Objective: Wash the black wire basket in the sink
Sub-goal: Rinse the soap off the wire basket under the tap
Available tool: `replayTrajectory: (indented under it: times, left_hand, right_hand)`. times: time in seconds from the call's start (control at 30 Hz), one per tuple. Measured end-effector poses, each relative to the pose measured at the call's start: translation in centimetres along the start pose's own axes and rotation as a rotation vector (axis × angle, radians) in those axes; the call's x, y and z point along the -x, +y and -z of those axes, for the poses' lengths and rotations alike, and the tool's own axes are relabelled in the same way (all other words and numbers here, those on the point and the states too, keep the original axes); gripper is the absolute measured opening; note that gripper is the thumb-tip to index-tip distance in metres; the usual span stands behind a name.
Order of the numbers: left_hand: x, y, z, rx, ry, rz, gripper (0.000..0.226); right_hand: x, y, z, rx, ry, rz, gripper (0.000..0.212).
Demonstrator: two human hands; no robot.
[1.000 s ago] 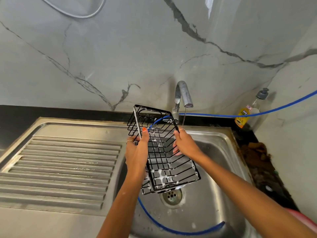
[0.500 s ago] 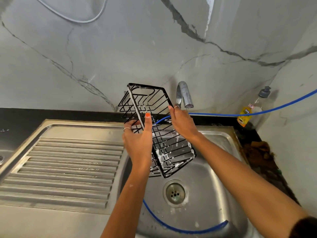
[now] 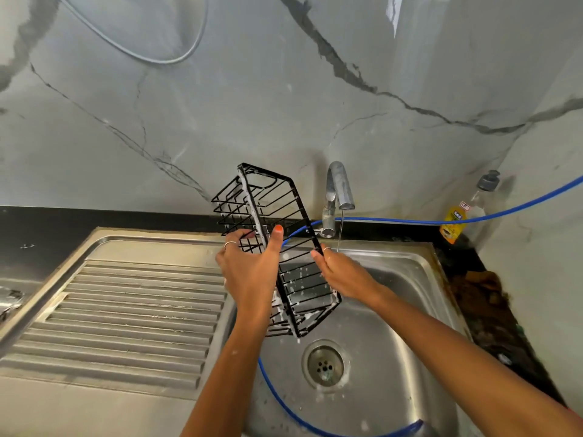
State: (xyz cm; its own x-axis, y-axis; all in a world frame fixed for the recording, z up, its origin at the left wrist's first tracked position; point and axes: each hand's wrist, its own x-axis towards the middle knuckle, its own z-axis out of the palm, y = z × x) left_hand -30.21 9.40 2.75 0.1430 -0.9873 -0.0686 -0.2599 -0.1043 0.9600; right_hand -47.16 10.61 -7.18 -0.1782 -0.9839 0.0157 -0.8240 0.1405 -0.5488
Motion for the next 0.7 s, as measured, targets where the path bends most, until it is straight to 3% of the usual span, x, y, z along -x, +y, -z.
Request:
replayTrajectory:
  times: [0.17,0.27,0.37,0.43,0.5,0.6,0.7]
  left_hand:
    - [-0.5,-0.1,0.6,0.000,0.012,-0.044,0.053]
    - [-0.4,-0.2,0.7,0.087,0.035,-0.040,0.060]
    - [-0.7,-0.1,0.2,0.207,0.092,-0.017,0.056]
    - [-1.1,-0.1,-0.2,0.279,0.128,0.003,0.043]
    - [-1.4,-0.1,-0.6,0.319,0.146,0.010,0.034]
    - [-1.4,0.1,-0.9,0.354,0.157,0.018,0.030]
    - [-1.7,0.0,-1.1,0.385,0.140,0.031,0.027]
  right_hand:
    - [-2.5,-0.9,1.3,0.194,0.126,0.086,0.059]
    - [-3.3,-1.5,2.5,0.192,0.140,0.032,0.054]
    - [-4.0,-1.8,3.0,0.028,0.117,-0.083,0.069]
    - [-4.2,-1.8,3.0,-0.216,0.046,-0.134,0.079]
    - [-3.7,-2.0,3.0,-0.472,-0.033,-0.191,0.066]
    - [-1.3,-1.0,2.7,-0.629,-0.116,-0.194,0.039]
    - [1.4,0.6,2.6,-0.797,-0.182,-0.234,0.031]
